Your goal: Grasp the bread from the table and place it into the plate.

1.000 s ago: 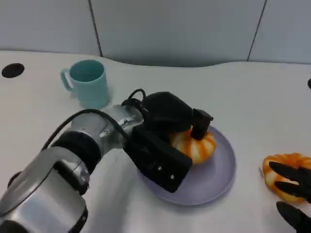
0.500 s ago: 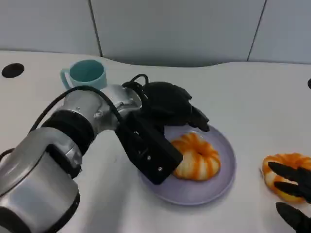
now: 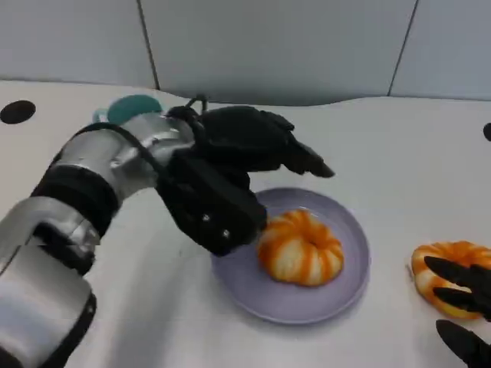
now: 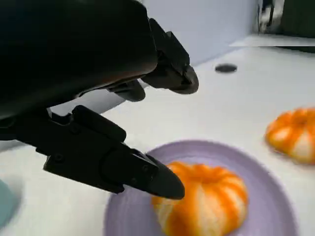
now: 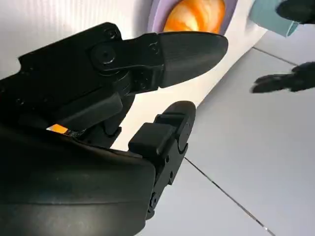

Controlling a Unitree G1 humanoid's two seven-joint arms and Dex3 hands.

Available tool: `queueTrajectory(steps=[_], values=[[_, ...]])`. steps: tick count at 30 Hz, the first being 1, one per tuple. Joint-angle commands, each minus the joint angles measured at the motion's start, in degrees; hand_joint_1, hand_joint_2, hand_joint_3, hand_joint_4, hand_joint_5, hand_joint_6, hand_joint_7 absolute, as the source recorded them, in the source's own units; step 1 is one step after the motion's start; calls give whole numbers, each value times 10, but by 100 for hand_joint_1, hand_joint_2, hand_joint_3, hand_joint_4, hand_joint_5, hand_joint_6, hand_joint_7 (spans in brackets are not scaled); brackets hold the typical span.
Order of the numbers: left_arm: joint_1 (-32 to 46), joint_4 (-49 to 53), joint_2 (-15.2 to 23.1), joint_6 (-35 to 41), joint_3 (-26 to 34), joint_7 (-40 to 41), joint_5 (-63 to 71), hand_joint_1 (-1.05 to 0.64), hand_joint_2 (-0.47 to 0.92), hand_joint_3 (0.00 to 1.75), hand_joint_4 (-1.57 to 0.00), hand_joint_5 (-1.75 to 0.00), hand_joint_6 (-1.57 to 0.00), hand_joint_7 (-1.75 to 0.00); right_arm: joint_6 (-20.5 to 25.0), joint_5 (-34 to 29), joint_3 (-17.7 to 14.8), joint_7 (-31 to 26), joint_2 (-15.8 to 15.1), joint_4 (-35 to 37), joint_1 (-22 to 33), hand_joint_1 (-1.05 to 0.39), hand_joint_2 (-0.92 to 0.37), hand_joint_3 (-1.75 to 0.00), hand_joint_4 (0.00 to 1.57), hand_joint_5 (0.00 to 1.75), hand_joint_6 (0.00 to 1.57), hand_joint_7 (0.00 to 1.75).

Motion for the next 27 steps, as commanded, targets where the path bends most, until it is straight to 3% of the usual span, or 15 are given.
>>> queueTrajectory(steps=[1, 5, 8, 12, 16, 23, 25, 26, 27], values=[[67, -12, 35, 12, 94, -175, -171, -59, 89, 1, -16, -48, -41, -3, -2, -1, -5, -7, -4, -3, 2, -36, -92, -35, 99, 5, 77, 0], [132, -50, 55, 76, 173, -307, -307, -57, 90, 0, -16, -45, -41, -2, -2, -2, -6, -7, -6, -3, 2, -37, -92, -35, 98, 4, 78, 0], [167, -88, 69, 134, 205, -351, -348, -57, 89, 0, -17, -44, -41, -1, 5, -3, -6, -5, -6, -7, 4, -37, -92, -35, 98, 4, 77, 0], [266, -153, 106, 170, 257, -348, -386, -58, 91, 1, -24, -45, -44, -3, 0, 7, -7, -2, -6, -2, 3, -37, -92, -35, 98, 4, 78, 0], [354, -221, 97, 195, 294, -309, -408, -58, 91, 0, -38, -53, -54, -6, -3, 3, -8, -2, -10, 2, 2, -37, -92, -35, 98, 4, 78, 0], [468, -355, 91, 339, 322, -237, -416, -57, 89, 0, -38, -120, -77, -16, -5, 8, -10, 3, -13, 13, -4, -38, -92, -36, 95, 2, 77, 0], [480, -392, 91, 420, 323, -217, -415, -53, 84, 0, -40, -146, -59, -86, 2, 8, -10, 4, -12, 9, -3, -38, -92, -36, 94, 2, 77, 0], [486, -410, 91, 454, 323, -206, -412, -51, 83, 0, -43, -153, -53, -113, 6, 7, -10, 4, -12, 7, -3, -38, -92, -36, 95, 2, 77, 0], [492, -428, 92, 484, 323, -193, -405, -49, 84, 0, -47, -157, -52, -127, 10, 6, -10, 5, -11, 4, -2, -38, -92, -36, 95, 2, 77, 0]])
